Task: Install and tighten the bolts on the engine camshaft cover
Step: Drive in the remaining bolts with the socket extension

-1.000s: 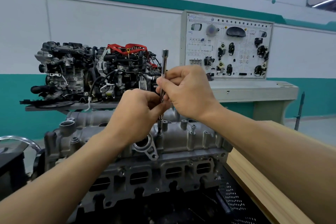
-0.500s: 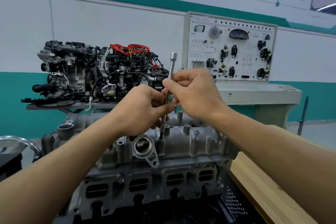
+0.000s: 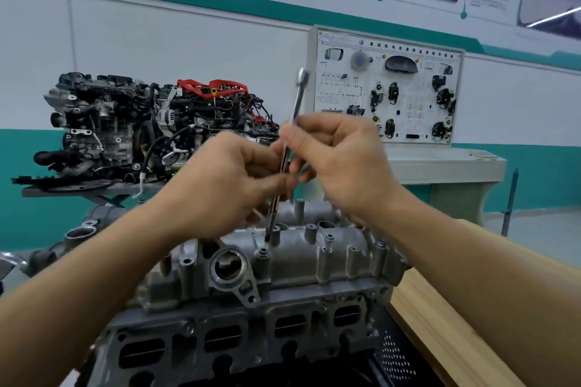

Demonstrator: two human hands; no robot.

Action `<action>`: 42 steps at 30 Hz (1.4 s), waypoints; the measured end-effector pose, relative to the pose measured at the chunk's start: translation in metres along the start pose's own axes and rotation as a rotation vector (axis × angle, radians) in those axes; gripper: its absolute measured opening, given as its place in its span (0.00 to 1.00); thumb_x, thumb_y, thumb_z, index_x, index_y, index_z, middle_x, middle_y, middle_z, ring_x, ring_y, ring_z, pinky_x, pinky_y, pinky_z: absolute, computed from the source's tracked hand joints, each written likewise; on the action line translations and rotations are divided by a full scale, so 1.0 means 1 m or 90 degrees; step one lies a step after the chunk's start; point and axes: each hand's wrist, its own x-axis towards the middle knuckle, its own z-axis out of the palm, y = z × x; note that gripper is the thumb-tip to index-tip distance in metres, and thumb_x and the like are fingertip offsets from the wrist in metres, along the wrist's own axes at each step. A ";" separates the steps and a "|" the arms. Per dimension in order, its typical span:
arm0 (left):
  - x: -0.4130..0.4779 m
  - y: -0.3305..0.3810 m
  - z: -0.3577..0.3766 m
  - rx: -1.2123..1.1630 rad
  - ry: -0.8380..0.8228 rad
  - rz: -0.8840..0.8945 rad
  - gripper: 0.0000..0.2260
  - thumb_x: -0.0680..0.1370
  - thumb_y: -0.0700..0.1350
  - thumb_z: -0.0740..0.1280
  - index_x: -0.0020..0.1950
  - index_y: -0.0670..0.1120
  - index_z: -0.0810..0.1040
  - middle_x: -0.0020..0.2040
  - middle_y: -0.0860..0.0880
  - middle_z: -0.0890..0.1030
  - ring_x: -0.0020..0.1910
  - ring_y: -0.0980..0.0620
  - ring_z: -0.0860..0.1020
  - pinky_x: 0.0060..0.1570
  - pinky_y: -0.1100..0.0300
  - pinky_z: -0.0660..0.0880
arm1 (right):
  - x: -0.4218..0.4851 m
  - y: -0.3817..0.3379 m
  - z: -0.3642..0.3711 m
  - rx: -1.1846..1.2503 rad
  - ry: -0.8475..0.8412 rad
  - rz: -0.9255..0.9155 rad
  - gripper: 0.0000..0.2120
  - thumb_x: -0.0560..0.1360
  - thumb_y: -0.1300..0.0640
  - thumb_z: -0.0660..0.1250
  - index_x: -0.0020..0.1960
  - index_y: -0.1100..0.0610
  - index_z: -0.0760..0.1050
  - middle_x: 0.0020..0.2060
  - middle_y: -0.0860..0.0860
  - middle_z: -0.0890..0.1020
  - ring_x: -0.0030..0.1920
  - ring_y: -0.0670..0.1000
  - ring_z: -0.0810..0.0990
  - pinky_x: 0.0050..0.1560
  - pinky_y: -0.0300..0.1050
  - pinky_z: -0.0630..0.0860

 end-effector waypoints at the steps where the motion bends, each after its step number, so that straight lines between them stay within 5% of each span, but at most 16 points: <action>1: 0.002 0.005 -0.002 -0.018 0.011 0.015 0.08 0.72 0.51 0.73 0.42 0.47 0.87 0.35 0.48 0.86 0.31 0.45 0.83 0.30 0.55 0.82 | 0.004 -0.005 0.000 0.025 0.014 -0.010 0.07 0.78 0.63 0.69 0.43 0.61 0.82 0.35 0.57 0.85 0.27 0.48 0.77 0.27 0.37 0.75; 9: 0.029 0.004 0.017 -0.057 -0.025 -0.011 0.07 0.77 0.43 0.73 0.44 0.40 0.85 0.36 0.45 0.86 0.31 0.49 0.82 0.33 0.55 0.83 | 0.011 -0.007 -0.023 -0.061 0.042 0.029 0.11 0.79 0.62 0.68 0.39 0.59 0.82 0.38 0.64 0.84 0.29 0.50 0.76 0.26 0.39 0.74; 15: 0.054 0.004 0.052 -0.062 -0.094 -0.023 0.07 0.76 0.43 0.74 0.46 0.39 0.85 0.38 0.41 0.86 0.35 0.43 0.84 0.39 0.48 0.84 | -0.001 0.006 -0.056 -0.137 0.096 0.064 0.13 0.80 0.60 0.66 0.38 0.57 0.82 0.39 0.67 0.83 0.31 0.53 0.77 0.28 0.42 0.76; 20: 0.061 0.000 0.058 -0.078 -0.120 -0.012 0.04 0.75 0.42 0.75 0.45 0.41 0.84 0.33 0.48 0.85 0.31 0.50 0.83 0.36 0.56 0.84 | 0.000 0.006 -0.066 -0.147 0.088 0.055 0.13 0.80 0.61 0.65 0.40 0.60 0.82 0.36 0.63 0.84 0.30 0.52 0.77 0.28 0.41 0.76; 25: 0.059 -0.006 0.060 -0.075 -0.123 -0.012 0.03 0.75 0.40 0.75 0.45 0.41 0.84 0.35 0.44 0.85 0.33 0.46 0.84 0.39 0.48 0.84 | -0.003 0.011 -0.066 -0.158 0.068 0.053 0.12 0.80 0.62 0.66 0.39 0.60 0.82 0.32 0.54 0.84 0.29 0.51 0.78 0.29 0.43 0.77; 32: 0.052 -0.005 0.053 -0.061 -0.123 -0.011 0.05 0.75 0.40 0.74 0.49 0.39 0.85 0.39 0.39 0.86 0.35 0.44 0.85 0.43 0.42 0.83 | -0.003 0.014 -0.061 -0.143 0.057 0.043 0.11 0.80 0.61 0.66 0.41 0.61 0.83 0.35 0.58 0.85 0.30 0.49 0.78 0.28 0.38 0.75; 42: 0.050 -0.011 0.054 -0.056 -0.135 -0.005 0.03 0.76 0.39 0.74 0.48 0.41 0.85 0.38 0.43 0.86 0.36 0.43 0.86 0.42 0.46 0.84 | -0.007 0.008 -0.062 -0.154 0.038 0.044 0.09 0.78 0.60 0.70 0.40 0.54 0.83 0.36 0.53 0.86 0.31 0.48 0.80 0.29 0.42 0.77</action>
